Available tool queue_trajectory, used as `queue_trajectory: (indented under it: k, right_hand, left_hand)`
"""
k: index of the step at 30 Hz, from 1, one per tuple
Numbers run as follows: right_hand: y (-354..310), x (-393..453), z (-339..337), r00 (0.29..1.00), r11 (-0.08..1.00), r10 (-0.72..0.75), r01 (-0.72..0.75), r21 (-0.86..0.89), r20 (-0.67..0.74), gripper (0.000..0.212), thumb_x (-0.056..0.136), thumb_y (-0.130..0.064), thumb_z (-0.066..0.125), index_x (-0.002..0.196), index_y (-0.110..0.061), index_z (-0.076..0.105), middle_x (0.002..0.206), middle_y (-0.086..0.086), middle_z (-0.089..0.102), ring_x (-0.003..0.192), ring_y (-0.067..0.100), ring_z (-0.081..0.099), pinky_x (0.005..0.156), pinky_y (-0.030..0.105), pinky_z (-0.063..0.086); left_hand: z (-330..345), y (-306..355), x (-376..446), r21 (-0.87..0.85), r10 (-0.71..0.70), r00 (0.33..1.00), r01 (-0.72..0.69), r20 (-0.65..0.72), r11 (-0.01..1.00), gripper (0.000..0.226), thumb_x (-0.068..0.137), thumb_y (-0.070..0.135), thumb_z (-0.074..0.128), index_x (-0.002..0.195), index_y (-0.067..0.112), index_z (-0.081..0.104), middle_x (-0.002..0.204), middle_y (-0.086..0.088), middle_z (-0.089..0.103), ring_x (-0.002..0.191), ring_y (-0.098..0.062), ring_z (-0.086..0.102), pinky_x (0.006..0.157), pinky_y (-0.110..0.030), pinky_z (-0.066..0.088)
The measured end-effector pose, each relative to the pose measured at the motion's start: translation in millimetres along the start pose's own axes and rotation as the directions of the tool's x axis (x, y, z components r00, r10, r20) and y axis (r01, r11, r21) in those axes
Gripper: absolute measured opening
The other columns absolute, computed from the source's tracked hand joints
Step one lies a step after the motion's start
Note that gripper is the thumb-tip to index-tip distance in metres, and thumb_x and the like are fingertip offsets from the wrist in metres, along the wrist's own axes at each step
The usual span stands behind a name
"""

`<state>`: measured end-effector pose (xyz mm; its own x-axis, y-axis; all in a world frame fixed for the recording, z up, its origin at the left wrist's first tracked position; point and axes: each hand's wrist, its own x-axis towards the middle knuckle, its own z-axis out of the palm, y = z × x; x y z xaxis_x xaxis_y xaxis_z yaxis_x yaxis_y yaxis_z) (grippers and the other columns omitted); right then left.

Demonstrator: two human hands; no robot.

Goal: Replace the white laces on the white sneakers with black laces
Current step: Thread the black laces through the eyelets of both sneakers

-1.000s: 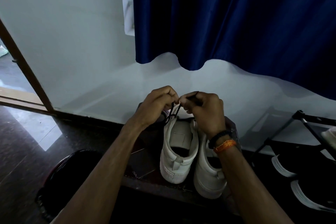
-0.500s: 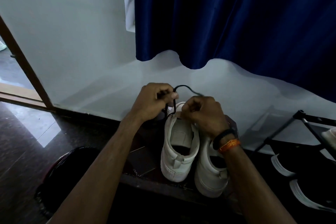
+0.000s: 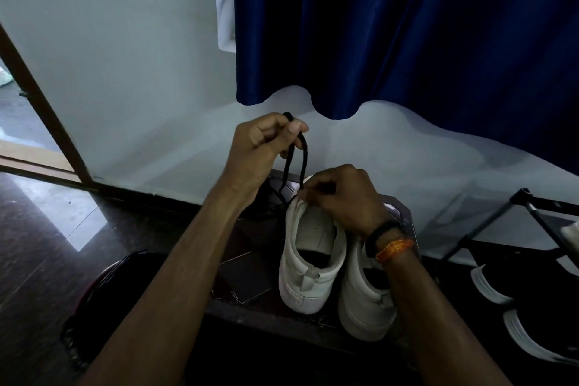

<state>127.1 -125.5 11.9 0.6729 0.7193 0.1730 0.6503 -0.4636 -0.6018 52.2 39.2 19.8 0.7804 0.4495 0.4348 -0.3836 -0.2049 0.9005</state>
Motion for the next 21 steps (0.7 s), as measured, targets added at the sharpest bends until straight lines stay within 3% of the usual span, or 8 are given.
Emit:
queue_trajectory:
  k: [2, 4, 6, 9, 13, 15, 17, 21]
  right_hand:
    - [1.5, 1.0, -0.9, 0.996, 0.999, 0.006, -0.002, 0.04, -0.091, 0.009, 0.088, -0.019, 0.075, 0.083, -0.024, 0.08, 0.08, -0.015, 0.074, 0.077, 0.002, 0.067, 0.073, 0.011, 0.048]
    - [1.6, 1.2, -5.8, 0.979, 0.972, 0.079, -0.034, 0.232, -0.187, 0.011, 0.089, -0.018, 0.075, 0.079, -0.022, 0.078, 0.07, -0.012, 0.071, 0.069, 0.006, 0.067, 0.066, 0.022, 0.054]
    - [-1.4, -0.3, -11.8, 0.968, 0.913, 0.13, -0.033, 0.407, -0.213, 0.01, 0.091, -0.015, 0.074, 0.081, -0.013, 0.077, 0.07, -0.001, 0.071, 0.065, 0.009, 0.067, 0.058, 0.018, 0.052]
    - [-3.8, -0.1, -15.0, 0.965, 0.846, 0.154, -0.018, 0.533, -0.213, 0.009, 0.091, -0.014, 0.073, 0.088, -0.006, 0.077, 0.074, 0.006, 0.072, 0.065, 0.012, 0.067, 0.058, 0.018, 0.052]
    - [-3.8, 4.3, -10.7, 0.96, 0.831, 0.137, 0.023, 0.556, -0.244, 0.009, 0.091, -0.016, 0.074, 0.09, -0.007, 0.077, 0.078, 0.005, 0.073, 0.069, 0.014, 0.068, 0.066, 0.026, 0.056]
    - [-5.2, 4.6, -10.3, 0.949, 0.833, 0.123, 0.06, 0.55, -0.29, 0.011, 0.091, -0.017, 0.073, 0.091, -0.007, 0.077, 0.077, 0.005, 0.073, 0.068, 0.016, 0.068, 0.068, 0.029, 0.058]
    - [-7.6, 4.2, -12.3, 0.936, 0.82, 0.12, 0.094, 0.565, -0.33, 0.013, 0.092, -0.018, 0.072, 0.094, -0.005, 0.076, 0.076, 0.006, 0.072, 0.069, 0.017, 0.068, 0.073, 0.033, 0.061]
    - [-12.2, 2.1, -15.3, 0.925, 0.798, 0.112, 0.134, 0.587, -0.363, 0.016, 0.092, -0.016, 0.071, 0.099, -0.004, 0.076, 0.079, 0.006, 0.072, 0.07, 0.013, 0.069, 0.073, 0.027, 0.059]
  left_hand:
    - [-0.2, -3.0, -1.4, 0.047, -0.021, 0.998, 0.018, 0.053, 0.999, 0.019, 0.1, 0.023, 0.061, 0.102, 0.009, 0.074, 0.083, -0.001, 0.075, 0.08, -0.012, 0.068, 0.072, -0.025, 0.052]
    - [-1.7, -10.5, -2.7, 0.155, -0.087, 0.992, 0.073, 0.089, 0.985, 0.025, 0.099, 0.033, 0.061, 0.102, 0.012, 0.075, 0.081, -0.001, 0.075, 0.076, -0.01, 0.068, 0.071, -0.026, 0.051]
    - [-4.7, -20.5, -2.8, 0.318, -0.202, 0.973, 0.157, 0.113, 0.935, 0.028, 0.101, 0.04, 0.056, 0.097, 0.019, 0.075, 0.079, 0.006, 0.075, 0.07, 0.0, 0.065, 0.071, -0.025, 0.047]
    - [-9.2, -27.3, -3.4, 0.484, -0.373, 0.904, 0.236, 0.209, 0.843, 0.029, 0.103, 0.03, 0.052, 0.088, 0.025, 0.075, 0.08, 0.011, 0.075, 0.069, 0.004, 0.063, 0.072, -0.025, 0.045]
    - [-8.0, -24.6, -5.5, 0.585, -0.4, 0.828, 0.112, 0.392, 0.804, 0.017, 0.091, 0.025, 0.065, 0.089, 0.041, 0.071, 0.102, 0.015, 0.071, 0.096, -0.003, 0.065, 0.092, -0.032, 0.052]
    - [-8.8, -26.7, -6.0, 0.584, -0.382, 0.815, 0.067, 0.436, 0.809, 0.017, 0.078, 0.041, 0.066, 0.09, 0.053, 0.069, 0.114, 0.014, 0.063, 0.108, -0.008, 0.06, 0.1, -0.04, 0.049]
    - [-10.7, -29.3, -6.2, 0.585, -0.349, 0.813, 0.012, 0.467, 0.811, 0.022, 0.072, 0.056, 0.065, 0.094, 0.058, 0.068, 0.13, 0.015, 0.055, 0.122, -0.012, 0.05, 0.106, -0.043, 0.044]
    - [-10.3, -22.4, -9.4, 0.6, -0.291, 0.849, -0.037, 0.44, 0.799, 0.02, 0.085, 0.039, 0.077, 0.093, 0.054, 0.067, 0.159, 0.015, 0.027, 0.146, -0.017, 0.018, 0.115, -0.038, 0.023]
